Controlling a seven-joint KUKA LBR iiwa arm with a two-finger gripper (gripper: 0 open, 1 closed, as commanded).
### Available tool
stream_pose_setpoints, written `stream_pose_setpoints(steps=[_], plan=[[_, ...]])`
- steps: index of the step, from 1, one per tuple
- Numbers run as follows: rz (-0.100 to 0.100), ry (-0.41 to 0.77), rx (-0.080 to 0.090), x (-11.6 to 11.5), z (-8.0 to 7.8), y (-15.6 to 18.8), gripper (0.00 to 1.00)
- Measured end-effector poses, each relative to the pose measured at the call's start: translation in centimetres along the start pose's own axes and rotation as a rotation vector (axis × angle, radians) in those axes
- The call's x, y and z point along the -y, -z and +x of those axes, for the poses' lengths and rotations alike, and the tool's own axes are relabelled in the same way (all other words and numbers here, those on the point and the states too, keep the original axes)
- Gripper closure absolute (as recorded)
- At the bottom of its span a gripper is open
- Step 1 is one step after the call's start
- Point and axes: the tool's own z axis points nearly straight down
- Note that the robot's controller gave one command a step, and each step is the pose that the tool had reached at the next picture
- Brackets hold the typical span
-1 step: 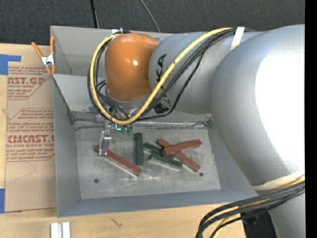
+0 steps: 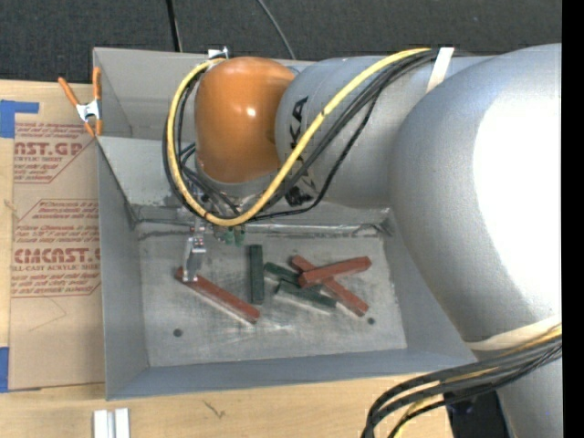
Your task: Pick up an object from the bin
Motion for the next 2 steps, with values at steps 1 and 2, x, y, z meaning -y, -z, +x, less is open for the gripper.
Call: stream_pose_setpoints(steps=[1, 2], plan=[[-0.001, -0.029, 0.002, 2.7, 5.52, -7.58, 0.0], [-0.003, -0.034, 0.007, 2.54, 5.13, -6.97, 0.0]])
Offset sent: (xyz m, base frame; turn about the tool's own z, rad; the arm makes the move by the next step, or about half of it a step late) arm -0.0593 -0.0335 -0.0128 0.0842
